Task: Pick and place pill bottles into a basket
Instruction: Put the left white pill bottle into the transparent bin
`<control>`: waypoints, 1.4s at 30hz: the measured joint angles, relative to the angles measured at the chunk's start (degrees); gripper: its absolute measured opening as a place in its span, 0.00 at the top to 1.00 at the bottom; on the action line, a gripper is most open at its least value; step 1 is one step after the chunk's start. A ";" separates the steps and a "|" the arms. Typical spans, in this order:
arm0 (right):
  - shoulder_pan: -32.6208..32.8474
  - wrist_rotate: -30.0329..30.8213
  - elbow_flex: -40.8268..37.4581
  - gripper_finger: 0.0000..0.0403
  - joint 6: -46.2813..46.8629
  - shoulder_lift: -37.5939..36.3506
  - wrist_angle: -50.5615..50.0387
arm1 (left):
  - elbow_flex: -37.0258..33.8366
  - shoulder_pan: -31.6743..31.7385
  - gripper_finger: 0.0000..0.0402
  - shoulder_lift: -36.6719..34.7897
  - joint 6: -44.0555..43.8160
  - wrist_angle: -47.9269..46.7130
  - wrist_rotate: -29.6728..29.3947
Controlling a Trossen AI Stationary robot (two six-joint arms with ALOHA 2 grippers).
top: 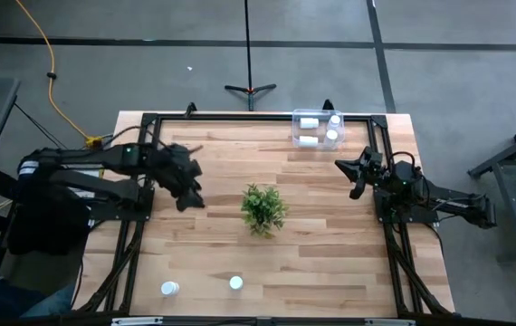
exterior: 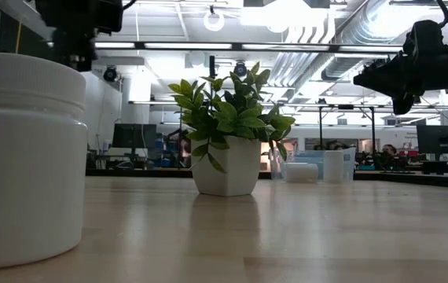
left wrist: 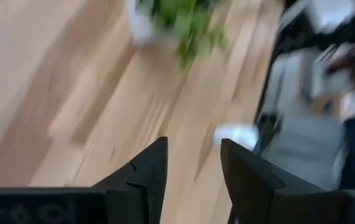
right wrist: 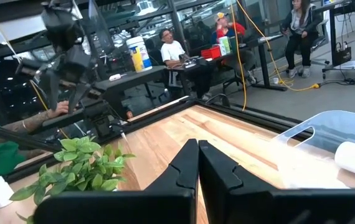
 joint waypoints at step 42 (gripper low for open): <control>0.01 -0.95 0.00 0.99 -1.09 0.09 -0.13 | 4.22 -46.51 0.55 18.04 -30.85 -1.34 -3.32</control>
